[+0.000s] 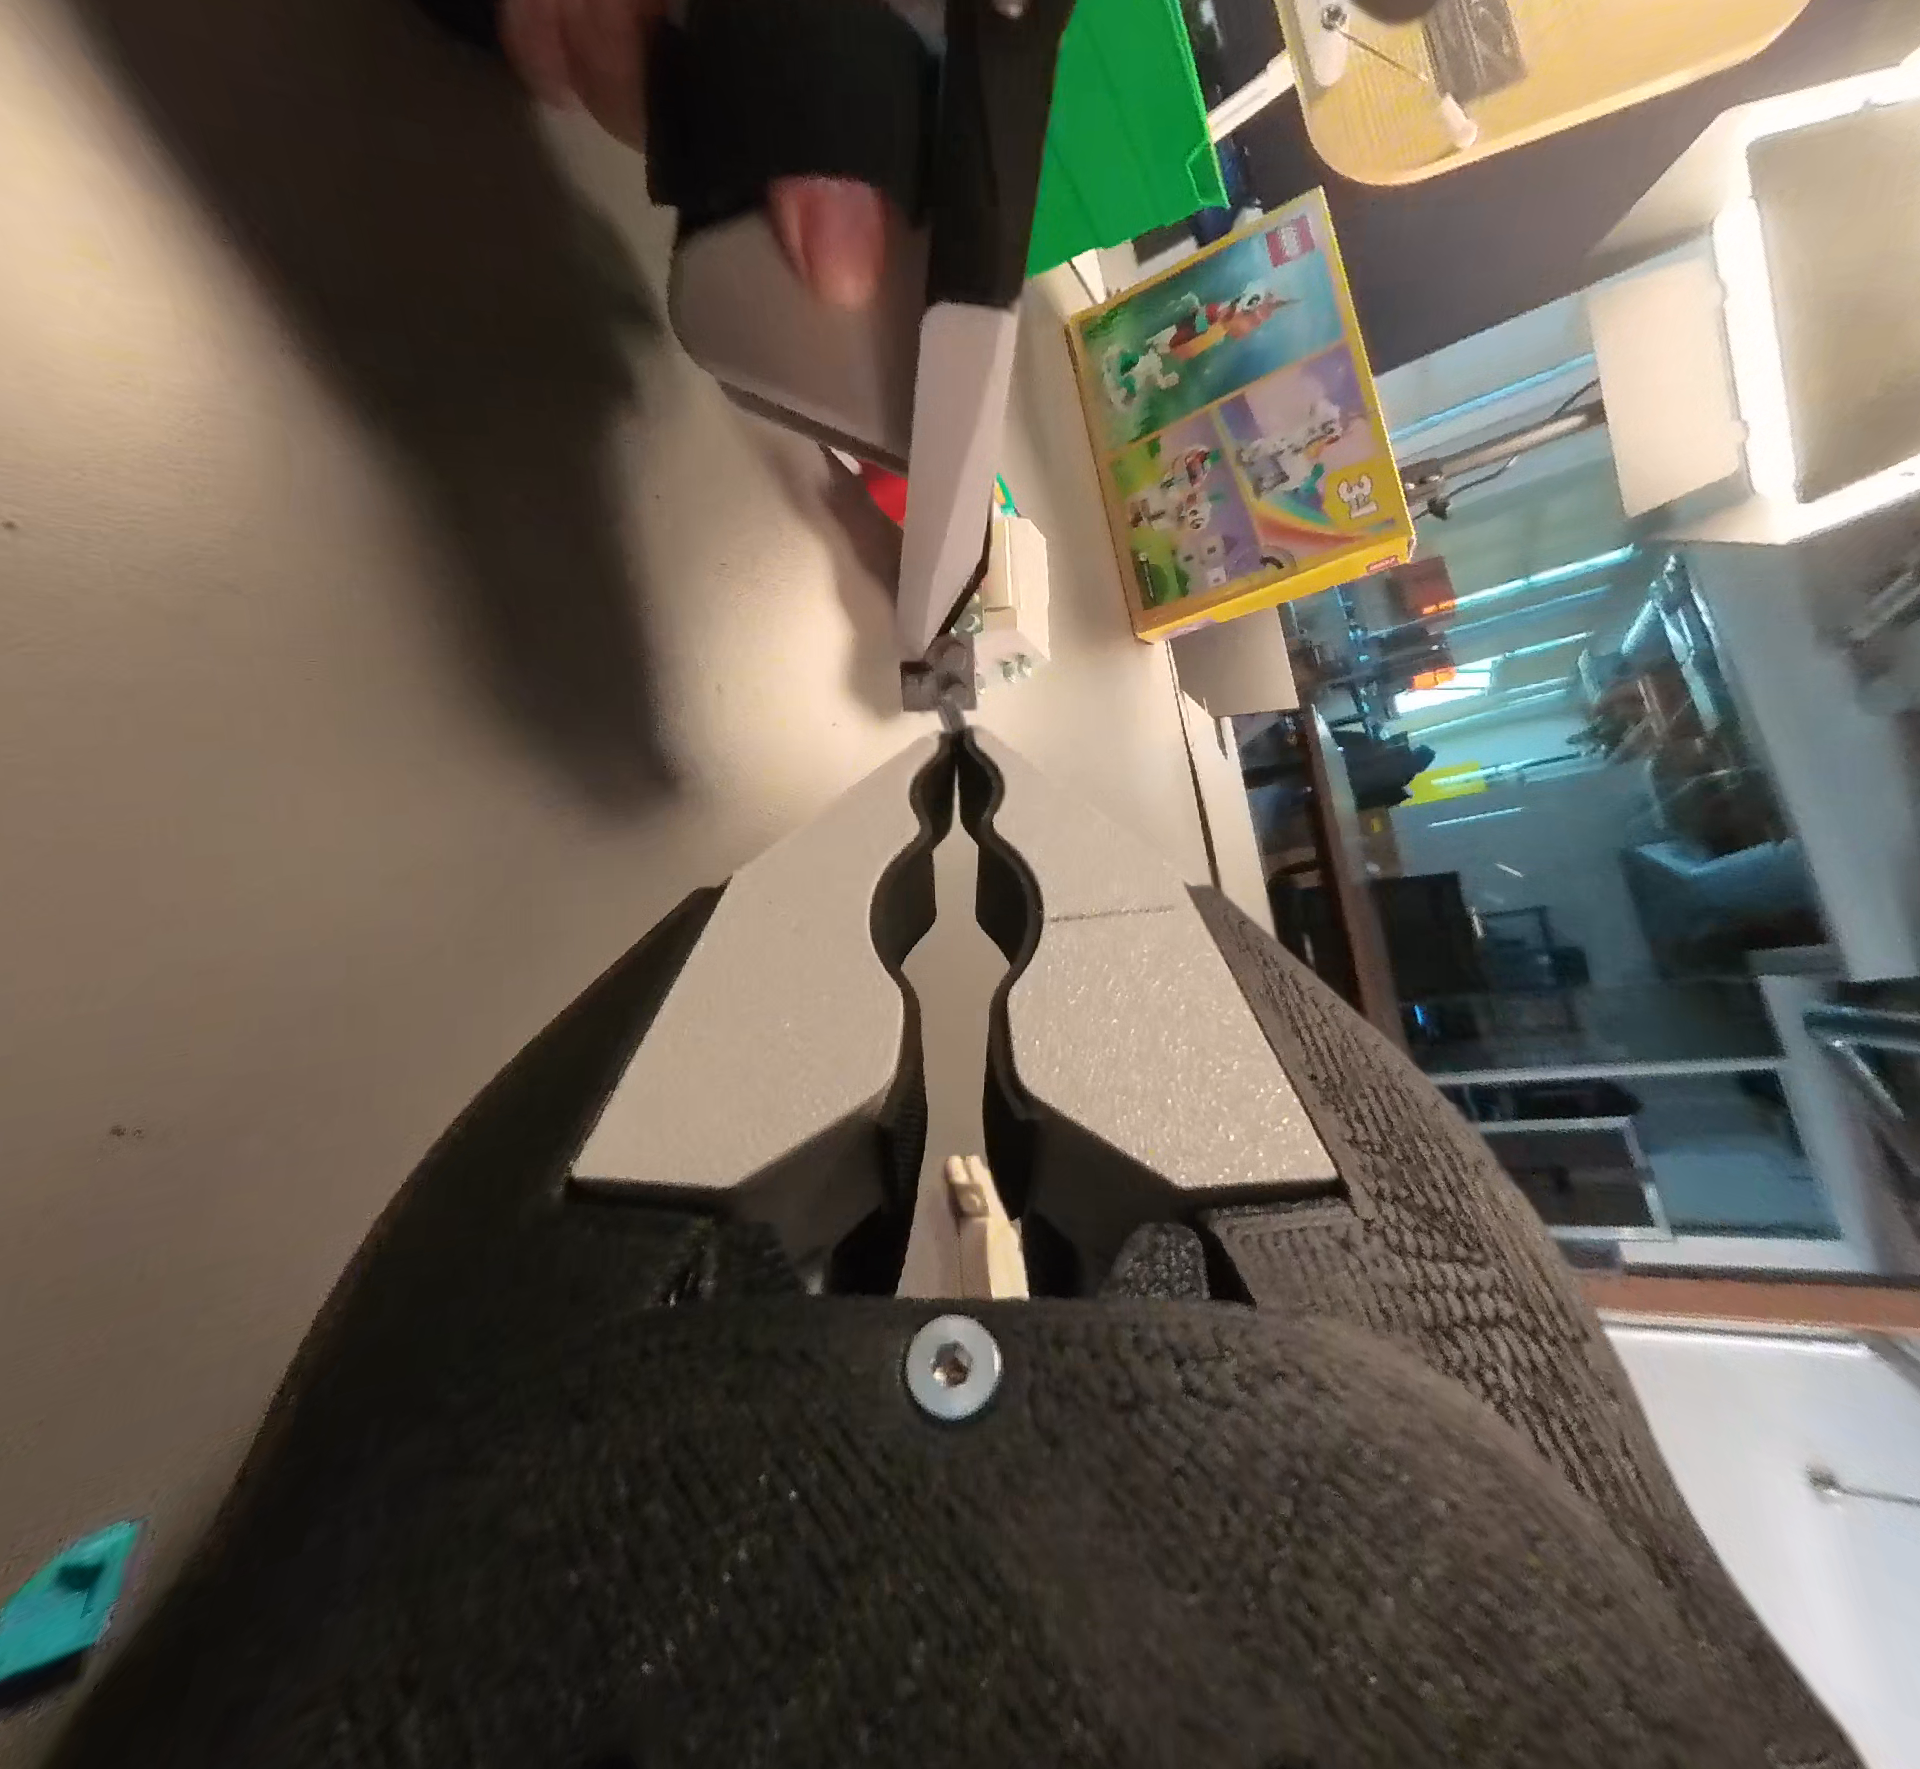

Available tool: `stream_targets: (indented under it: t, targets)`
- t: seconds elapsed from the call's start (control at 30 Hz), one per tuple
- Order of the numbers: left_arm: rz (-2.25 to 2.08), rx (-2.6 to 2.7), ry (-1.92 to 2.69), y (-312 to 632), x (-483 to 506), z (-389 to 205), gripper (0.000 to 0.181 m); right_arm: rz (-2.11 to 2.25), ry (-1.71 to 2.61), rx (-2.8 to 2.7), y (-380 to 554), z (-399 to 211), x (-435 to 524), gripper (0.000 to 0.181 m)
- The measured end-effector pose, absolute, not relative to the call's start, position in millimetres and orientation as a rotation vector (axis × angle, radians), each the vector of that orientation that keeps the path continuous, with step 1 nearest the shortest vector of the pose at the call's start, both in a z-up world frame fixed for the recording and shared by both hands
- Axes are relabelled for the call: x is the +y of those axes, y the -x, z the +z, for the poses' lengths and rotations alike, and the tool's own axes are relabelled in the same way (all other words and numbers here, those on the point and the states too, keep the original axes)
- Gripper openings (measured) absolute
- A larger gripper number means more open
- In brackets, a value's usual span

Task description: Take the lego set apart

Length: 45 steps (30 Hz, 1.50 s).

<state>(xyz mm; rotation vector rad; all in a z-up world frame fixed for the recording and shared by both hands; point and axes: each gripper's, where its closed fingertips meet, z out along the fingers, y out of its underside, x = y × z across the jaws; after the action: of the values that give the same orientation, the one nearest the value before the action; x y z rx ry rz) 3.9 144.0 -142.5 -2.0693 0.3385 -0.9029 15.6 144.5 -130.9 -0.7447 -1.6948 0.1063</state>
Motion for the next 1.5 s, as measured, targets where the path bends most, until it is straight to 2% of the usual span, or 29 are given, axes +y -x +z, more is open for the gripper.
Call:
stream_targets:
  t: [0.03, 0.13, 0.27, 0.37, 0.43, 0.53, 0.63, 0.73, 0.9, 1.0, 1.07, 1.17, 1.23, 1.33, 1.4, 1.5]
  targets:
    - [-0.894, 0.351, 2.048, -4, 143, -140, 0.002, 0.111, 0.747, -1.677, -16, -129, 147, 0.0]
    - [-0.861, 0.456, 1.863, -13, 132, -108, 0.002, 0.099, 0.73, -1.609, -21, -119, 156, 0.0]
    - [-0.589, 0.496, 1.573, -1, 95, -25, 0.001, 0.072, 0.725, -1.551, -28, -113, 166, 0.0]
    - [-0.305, 0.37, 1.533, 50, 59, 27, 0.001, 0.094, 0.727, -1.532, -27, -108, 165, 0.0]
    - [-0.086, 0.255, 1.625, 108, 43, 42, 0.001, 0.102, 0.727, -1.537, -26, -109, 164, 0.0]
    - [0.088, 0.095, 1.947, 197, 32, 19, 0.002, 0.097, 0.72, -1.553, -24, -112, 163, 0.0]
    - [-0.058, -0.036, 2.343, 249, 30, -39, 0.002, 0.103, 0.716, -1.56, -23, -112, 162, 0.0]
    - [-0.001, -0.118, 2.59, 303, 33, -94, 0.002, 0.094, 0.712, -1.537, -24, -109, 164, 0.0]
    - [-0.163, -0.326, 2.746, 328, 34, -147, 0.002, 0.095, 0.719, -1.504, -28, -103, 168, 0.0]
    - [-0.081, -0.379, 2.795, 340, 31, -159, 0.002, 0.115, 0.737, -1.493, -30, -101, 171, 0.0]
    - [-0.064, -0.386, 2.796, 340, 33, -160, 0.002, 0.129, 0.744, -1.484, -31, -99, 171, 0.0]
    - [-0.079, -0.396, 2.773, 338, 39, -158, 0.023, 0.154, 0.749, -1.474, -31, -97, 170, 0.0]
    - [-0.123, -0.421, 2.763, 336, 41, -157, 0.031, 0.156, 0.747, -1.47, -31, -96, 170, 0.0]
    - [-0.142, -0.45, 2.696, 338, 48, -144, 0.033, 0.162, 0.739, -1.457, -33, -92, 170, 0.0]
    - [-0.098, -0.435, 2.529, 338, 59, -112, 0.031, 0.163, 0.707, -1.432, -34, -85, 167, 0.0]
    - [-0.182, -0.28, 2.112, 286, 70, -21, 0.03, 0.152, 0.62, -1.385, -37, -71, 158, 0.0]
